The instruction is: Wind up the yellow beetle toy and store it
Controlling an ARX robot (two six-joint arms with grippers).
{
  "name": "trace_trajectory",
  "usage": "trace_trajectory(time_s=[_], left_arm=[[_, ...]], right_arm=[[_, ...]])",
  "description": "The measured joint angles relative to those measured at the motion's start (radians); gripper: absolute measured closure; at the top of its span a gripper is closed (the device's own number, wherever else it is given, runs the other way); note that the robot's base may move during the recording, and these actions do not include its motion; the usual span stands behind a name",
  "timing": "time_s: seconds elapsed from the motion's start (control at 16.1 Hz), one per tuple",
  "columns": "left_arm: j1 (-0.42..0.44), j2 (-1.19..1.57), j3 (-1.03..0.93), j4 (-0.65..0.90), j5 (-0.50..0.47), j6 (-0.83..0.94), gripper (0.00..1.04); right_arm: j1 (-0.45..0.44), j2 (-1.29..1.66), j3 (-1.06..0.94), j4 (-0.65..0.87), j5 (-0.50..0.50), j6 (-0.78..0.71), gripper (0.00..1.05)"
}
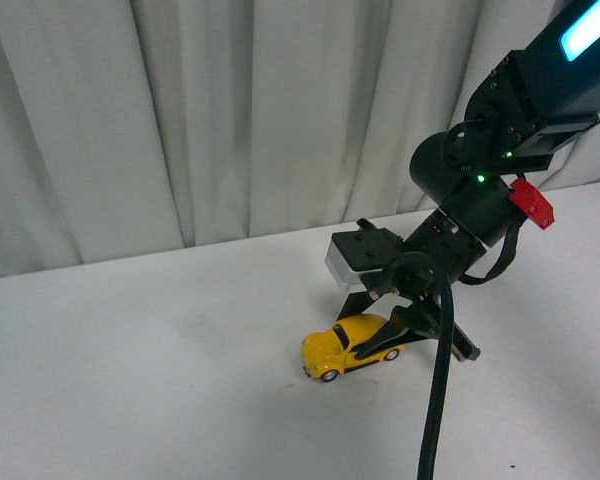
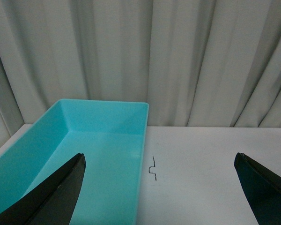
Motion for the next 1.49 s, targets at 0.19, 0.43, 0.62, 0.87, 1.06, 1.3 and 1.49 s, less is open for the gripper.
trace_trajectory(time_s=[0.19, 0.43, 0.62, 0.87, 1.06, 1.3, 1.49], left_arm=[[0.000, 0.000, 0.000, 0.000, 0.000, 0.000, 0.07], [0.000, 0.000, 0.000, 0.000, 0.000, 0.000, 0.07], [0.000, 0.000, 0.000, 0.000, 0.000, 0.000, 0.07], [0.000, 0.000, 0.000, 0.000, 0.000, 0.000, 0.07], [0.000, 0.000, 0.000, 0.000, 0.000, 0.000, 0.07], [0.000, 0.000, 0.000, 0.000, 0.000, 0.000, 0.07], [0.000, 0.000, 0.000, 0.000, 0.000, 0.000, 0.07]], right_arm=[[-0.001, 0.000, -0.011, 0.016, -0.011, 0.000, 0.66], [-0.009, 0.000, -0.027, 0.040, -0.011, 0.000, 0.66], [-0.026, -0.014, -0.064, 0.074, -0.010, -0.001, 0.66], [-0.064, -0.036, -0.121, 0.117, -0.011, -0.003, 0.66], [-0.106, -0.054, -0.173, 0.148, -0.020, -0.003, 0.66], [-0.174, -0.081, -0.267, 0.199, -0.049, -0.004, 0.66], [-0.238, -0.098, -0.318, 0.214, -0.058, -0.004, 0.66]])
